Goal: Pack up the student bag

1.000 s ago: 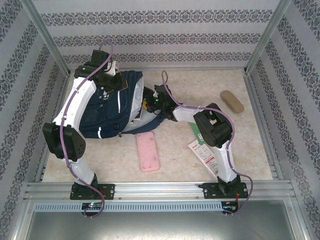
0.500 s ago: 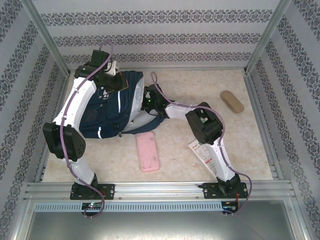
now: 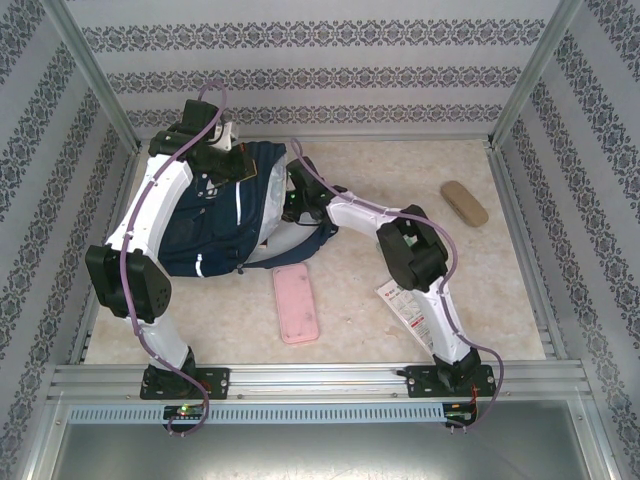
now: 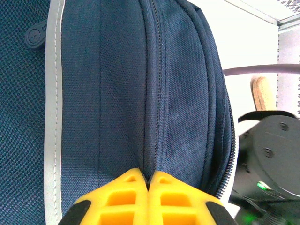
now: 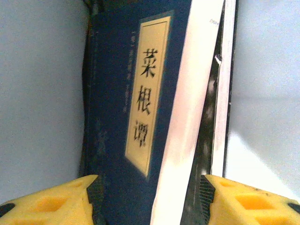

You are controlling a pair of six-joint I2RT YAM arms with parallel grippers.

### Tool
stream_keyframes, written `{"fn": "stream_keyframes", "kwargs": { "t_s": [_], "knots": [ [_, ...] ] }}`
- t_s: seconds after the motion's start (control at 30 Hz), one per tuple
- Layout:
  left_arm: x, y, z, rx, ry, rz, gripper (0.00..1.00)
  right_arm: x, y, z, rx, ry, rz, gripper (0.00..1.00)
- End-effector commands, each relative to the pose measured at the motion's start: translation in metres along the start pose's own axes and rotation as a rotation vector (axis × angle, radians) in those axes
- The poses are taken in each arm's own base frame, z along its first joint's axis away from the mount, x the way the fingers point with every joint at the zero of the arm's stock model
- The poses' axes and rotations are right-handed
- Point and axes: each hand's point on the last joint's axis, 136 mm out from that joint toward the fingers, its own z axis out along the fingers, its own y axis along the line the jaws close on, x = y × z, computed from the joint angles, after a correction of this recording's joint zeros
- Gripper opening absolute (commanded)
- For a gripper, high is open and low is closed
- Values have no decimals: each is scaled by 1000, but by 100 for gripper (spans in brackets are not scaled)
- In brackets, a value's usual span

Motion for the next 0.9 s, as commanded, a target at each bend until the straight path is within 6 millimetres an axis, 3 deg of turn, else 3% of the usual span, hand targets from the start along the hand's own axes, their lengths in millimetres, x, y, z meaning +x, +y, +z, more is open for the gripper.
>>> {"fn": "stream_keyframes", "kwargs": {
  "t_s": [0.0,0.2,0.37,0.47,0.7,0.87],
  "knots": [
    [-17,-27,-28,81,-95,71,0,7,-8,-20,105,14,-49,59],
    [-17,-30,-27,99,-91,62,0,27,-31,8,109,86,12,57],
    [-16,-33,-25,121,-84,51,0,36,-26,33,59,117,40,57],
    [-15,-36,-24,146,-79,37,0,34,-12,44,-24,112,57,52],
    [-8,-39,-15,193,-61,4,0,18,44,59,-268,96,97,42],
    [-6,-32,-14,155,-58,19,0,15,50,65,-302,110,129,43]
  ]
}}
